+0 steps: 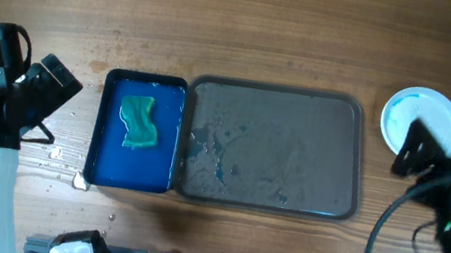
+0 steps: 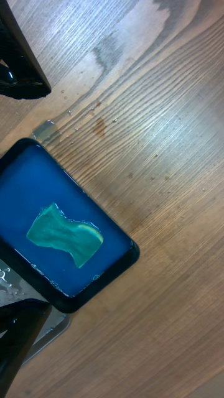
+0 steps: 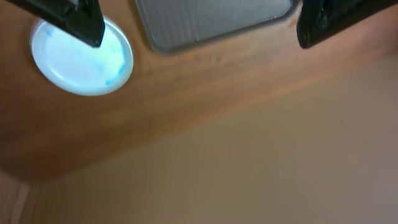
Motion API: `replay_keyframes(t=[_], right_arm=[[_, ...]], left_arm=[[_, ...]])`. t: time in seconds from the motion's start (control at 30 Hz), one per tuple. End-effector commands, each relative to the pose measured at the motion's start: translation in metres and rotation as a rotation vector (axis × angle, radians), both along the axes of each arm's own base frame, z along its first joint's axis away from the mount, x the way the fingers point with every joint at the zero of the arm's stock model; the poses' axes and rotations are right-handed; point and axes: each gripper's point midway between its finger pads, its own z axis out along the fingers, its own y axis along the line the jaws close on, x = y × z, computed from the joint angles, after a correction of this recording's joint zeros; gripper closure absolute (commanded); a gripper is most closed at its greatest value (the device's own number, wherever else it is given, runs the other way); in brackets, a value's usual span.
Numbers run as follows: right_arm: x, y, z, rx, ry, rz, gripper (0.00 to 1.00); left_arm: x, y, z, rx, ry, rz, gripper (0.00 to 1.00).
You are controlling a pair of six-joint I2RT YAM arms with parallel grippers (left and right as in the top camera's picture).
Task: Clean dirty plates on tray and stack at the side
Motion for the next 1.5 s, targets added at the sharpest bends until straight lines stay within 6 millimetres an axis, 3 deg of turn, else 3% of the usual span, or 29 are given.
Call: replay_keyframes(t=[0.0,0.23,0.53,0.73,0.97,1.47], right_arm=[[0.000,0.013,-0.043,-0.004,-0.085,0.075,0.00],[0.014,0.046,-0.086,-0.018,-0.431,0.281,0.00],[0.004,0.048,-0.112,-0.049,-0.583,0.292,0.00],[0.008,0.051,-0.129,-0.043,-0.549,0.304,0.00],[0.019,0.048,-0.190,-0.051,-0.327,0.272,0.00],[0.019,0.048,-0.190,-0.154,-0.340,0.285,0.00]], left_arm=[[-0.001,0.004,0.001,0.015,-0.004,0.015,0.00],[-0.001,0.004,0.001,0.015,-0.004,0.015,0.00],[-0.001,0.004,0.001,0.015,-0.004,0.015,0.00],[-0.001,0.004,0.001,0.015,-0.004,0.015,0.00],[-0.001,0.004,0.001,0.015,-0.004,0.015,0.00],[-0.001,0.004,0.001,0.015,-0.004,0.015,0.00]])
